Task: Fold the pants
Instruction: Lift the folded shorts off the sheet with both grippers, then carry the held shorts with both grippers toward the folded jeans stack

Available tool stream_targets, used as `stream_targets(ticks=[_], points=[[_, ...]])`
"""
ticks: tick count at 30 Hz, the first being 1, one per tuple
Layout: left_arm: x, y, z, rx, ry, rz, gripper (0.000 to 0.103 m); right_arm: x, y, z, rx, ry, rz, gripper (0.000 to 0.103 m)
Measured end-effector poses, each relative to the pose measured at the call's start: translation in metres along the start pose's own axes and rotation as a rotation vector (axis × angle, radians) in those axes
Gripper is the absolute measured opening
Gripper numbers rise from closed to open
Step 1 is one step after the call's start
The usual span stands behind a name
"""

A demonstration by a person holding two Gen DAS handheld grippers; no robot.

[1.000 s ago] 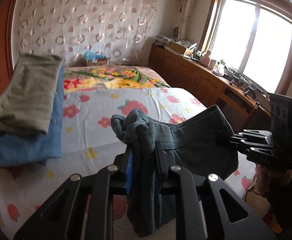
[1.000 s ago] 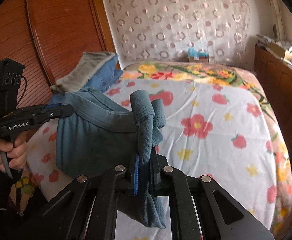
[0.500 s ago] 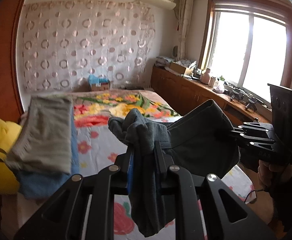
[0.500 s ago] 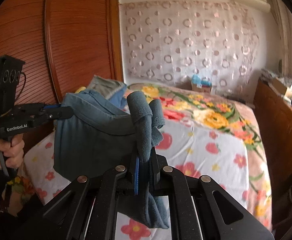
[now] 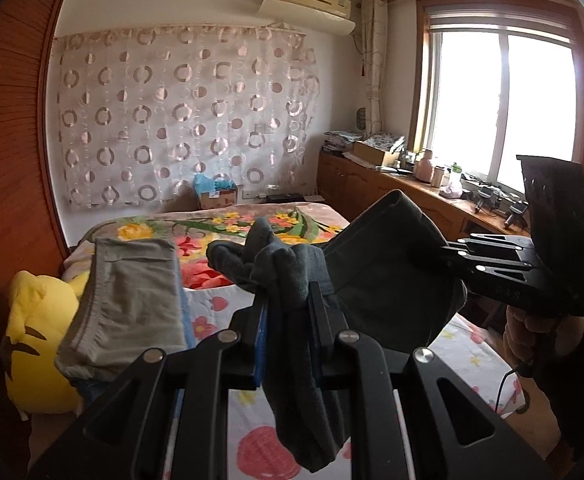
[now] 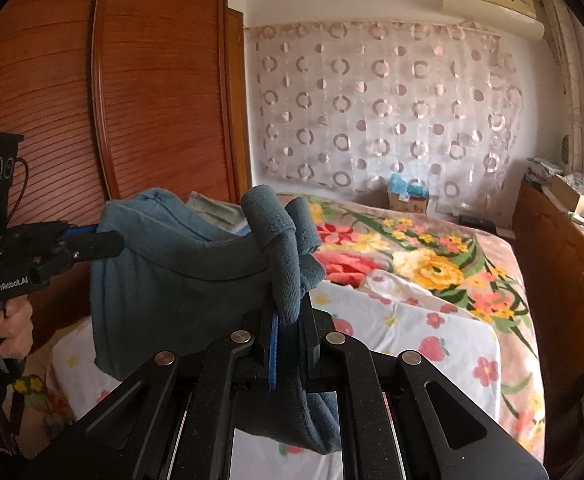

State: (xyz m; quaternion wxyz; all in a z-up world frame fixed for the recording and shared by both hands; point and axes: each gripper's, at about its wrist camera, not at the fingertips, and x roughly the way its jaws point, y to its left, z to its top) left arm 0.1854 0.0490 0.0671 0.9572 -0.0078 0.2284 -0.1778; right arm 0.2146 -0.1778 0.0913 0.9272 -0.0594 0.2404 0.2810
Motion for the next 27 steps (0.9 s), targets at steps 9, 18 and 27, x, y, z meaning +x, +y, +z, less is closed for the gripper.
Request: stream_targets(ticks=[9,18,27], points=[[0.003,0.041,0.006,-0.036,-0.013,0.082,0.014,0.047,0.015,0.037,-0.034,-0.021,0.057,0.005],[0.017,0.077,0.014,-0.051,-0.033,0.151,0.014,0.087,0.030,0.071,-0.117,-0.045,0.073,0.005],[0.039,0.111,-0.006,-0.137,-0.019,0.192,0.014,0.143,0.029,0.089,-0.133,-0.047,0.122,0.005]])
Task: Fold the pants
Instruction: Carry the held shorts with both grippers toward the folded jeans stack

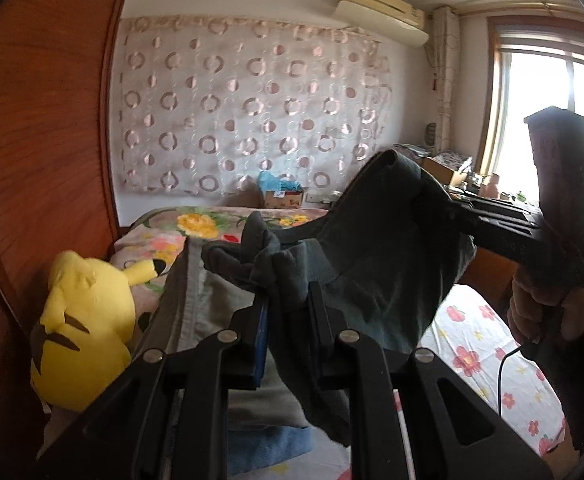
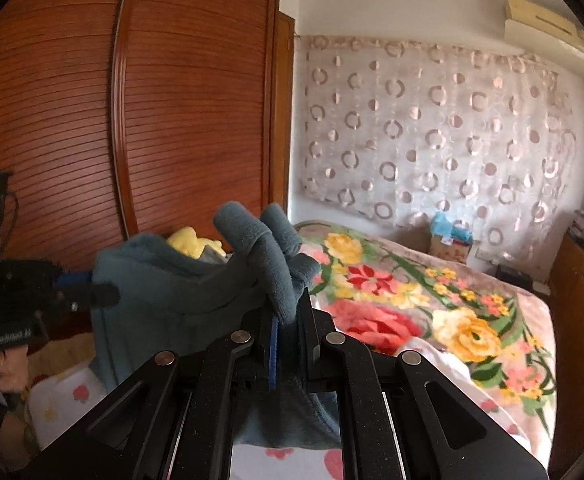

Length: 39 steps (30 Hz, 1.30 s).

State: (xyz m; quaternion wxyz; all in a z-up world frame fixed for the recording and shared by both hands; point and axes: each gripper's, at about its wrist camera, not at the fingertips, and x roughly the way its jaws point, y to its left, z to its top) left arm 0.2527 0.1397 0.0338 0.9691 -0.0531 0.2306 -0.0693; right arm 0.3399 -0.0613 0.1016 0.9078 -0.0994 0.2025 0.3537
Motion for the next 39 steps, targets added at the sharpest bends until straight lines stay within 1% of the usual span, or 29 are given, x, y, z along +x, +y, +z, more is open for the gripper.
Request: stream_targets(ticks=[3,6,10,14,17,20,24,29,33,35,36,37,39], points=[[0.005,0.009,-0.006,-0.018,0.001,0.017,0.014,0.023,0.002,0.001,0.000,0.008,0.025,0.005],[0.005,0.017,-0.012,-0.046,-0.002,0.019,0.014,0.044,0.007,0.004,-0.008,0.014,0.053,0.005],[0.000,0.021,-0.021,-0.081,-0.017,0.038,0.014,0.067,0.014,0.008,-0.033,0.008,0.097,0.005],[-0.009,0.026,-0.027,-0.112,-0.046,0.066,0.015,0.096,0.025,0.014,-0.052,0.023,0.153,0.005],[-0.011,0.033,-0.030,-0.146,-0.047,0.068,0.015,0.114,0.037,0.018,-0.074,0.034,0.196,0.005],[-0.007,0.037,-0.034,-0.146,-0.038,0.114,0.015,0.133,0.049,0.024,-0.107,0.046,0.201,0.005],[0.001,0.040,-0.042,-0.140,-0.015,0.149,0.015,0.154,0.058,0.025,-0.121,0.078,0.201,0.005],[0.004,0.044,-0.049,-0.154,-0.008,0.172,0.015,0.171,0.060,0.020,-0.109,0.118,0.204,0.005],[0.003,0.046,-0.050,-0.153,-0.005,0.180,0.015,0.174,0.059,0.022,-0.094,0.114,0.196,0.005],[0.004,0.046,-0.052,-0.152,0.001,0.186,0.015,0.174,0.060,0.025,-0.102,0.117,0.177,0.010],[0.004,0.047,-0.052,-0.151,0.005,0.188,0.016,0.173,0.059,0.026,-0.104,0.114,0.158,0.017],[0.004,0.047,-0.052,-0.151,0.007,0.191,0.016,0.170,0.058,0.026,-0.103,0.102,0.145,0.018],[0.002,0.045,-0.050,-0.159,0.008,0.191,0.018,0.162,0.051,0.028,-0.085,0.080,0.150,0.020]])
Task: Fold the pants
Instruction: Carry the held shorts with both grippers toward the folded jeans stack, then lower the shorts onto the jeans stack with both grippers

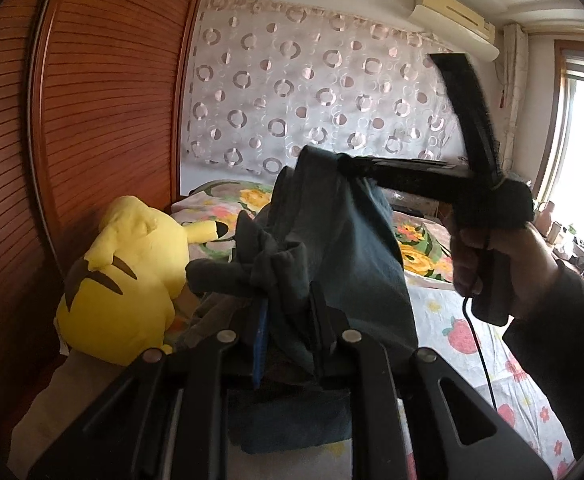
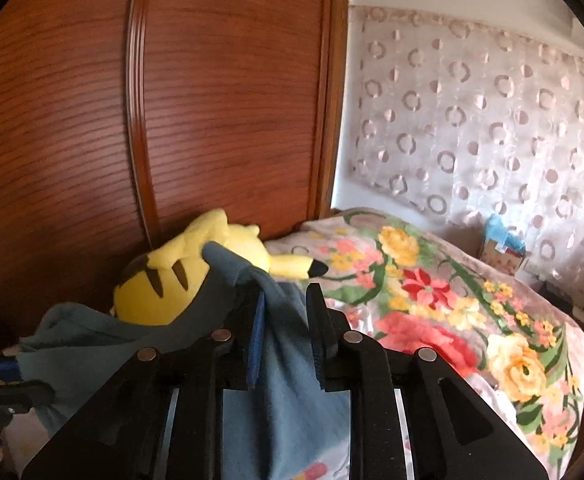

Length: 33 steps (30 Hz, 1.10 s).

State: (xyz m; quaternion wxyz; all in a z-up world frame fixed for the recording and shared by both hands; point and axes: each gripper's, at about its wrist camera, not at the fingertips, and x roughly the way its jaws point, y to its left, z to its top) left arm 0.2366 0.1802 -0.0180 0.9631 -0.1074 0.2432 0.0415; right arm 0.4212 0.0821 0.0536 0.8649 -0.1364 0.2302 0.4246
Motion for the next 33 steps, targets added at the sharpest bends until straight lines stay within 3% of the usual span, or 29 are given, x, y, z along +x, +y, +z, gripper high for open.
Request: stream_targets(ticks=[4,9,15,19,25,33], points=[[-0.005,0.000,0.003,-0.015,0.004,-0.009,0.022,-0.017,-0.011,-0.006,0.020,-0.011,-0.005,0.020],[-0.020,-0.006,0.010,0.013,-0.050,0.017,0.027,-0.032,-0.020,-0.017,0.027,-0.005,-0.010,0.020],[-0.024,-0.015,0.023,0.051,-0.081,-0.002,0.029,-0.032,-0.021,-0.030,0.045,0.042,0.051,0.020],[-0.004,-0.020,0.025,0.066,-0.026,-0.032,0.029,-0.021,-0.016,-0.041,0.036,0.082,0.080,0.020],[0.038,-0.004,0.003,0.042,0.103,0.027,0.029,0.006,-0.024,-0.050,0.076,0.113,0.048,0.020],[0.045,-0.004,-0.007,0.065,0.119,0.055,0.029,0.017,-0.033,-0.061,0.121,0.117,0.034,0.021]])
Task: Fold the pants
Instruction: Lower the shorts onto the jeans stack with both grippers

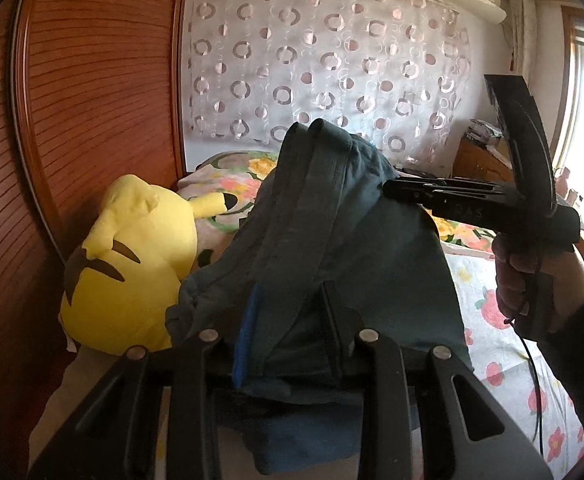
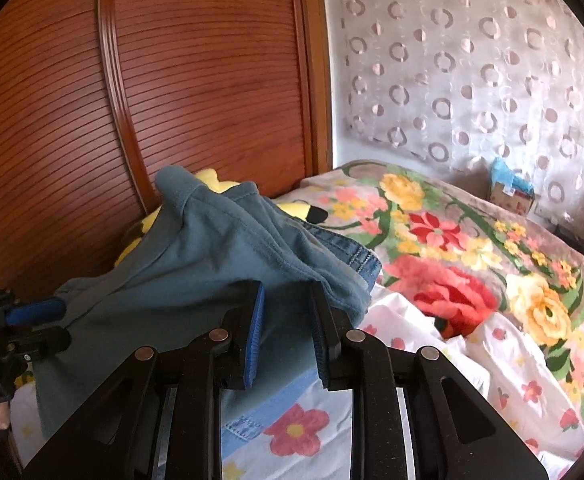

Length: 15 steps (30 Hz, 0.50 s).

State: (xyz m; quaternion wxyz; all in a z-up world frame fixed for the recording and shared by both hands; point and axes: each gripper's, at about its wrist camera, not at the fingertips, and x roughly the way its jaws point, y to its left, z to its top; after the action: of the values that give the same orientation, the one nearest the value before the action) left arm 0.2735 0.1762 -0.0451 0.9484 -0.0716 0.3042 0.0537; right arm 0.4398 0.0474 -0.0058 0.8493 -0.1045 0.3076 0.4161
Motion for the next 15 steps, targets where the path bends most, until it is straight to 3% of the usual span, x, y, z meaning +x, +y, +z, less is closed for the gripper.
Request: stream_targets(ticks=[15], points=[[-0.044,-0.011,-0.004,0.049,-0.037,0.003,0.029,-0.084,0.031,-0.021,0.050,-0.045,-0.060,0.021]])
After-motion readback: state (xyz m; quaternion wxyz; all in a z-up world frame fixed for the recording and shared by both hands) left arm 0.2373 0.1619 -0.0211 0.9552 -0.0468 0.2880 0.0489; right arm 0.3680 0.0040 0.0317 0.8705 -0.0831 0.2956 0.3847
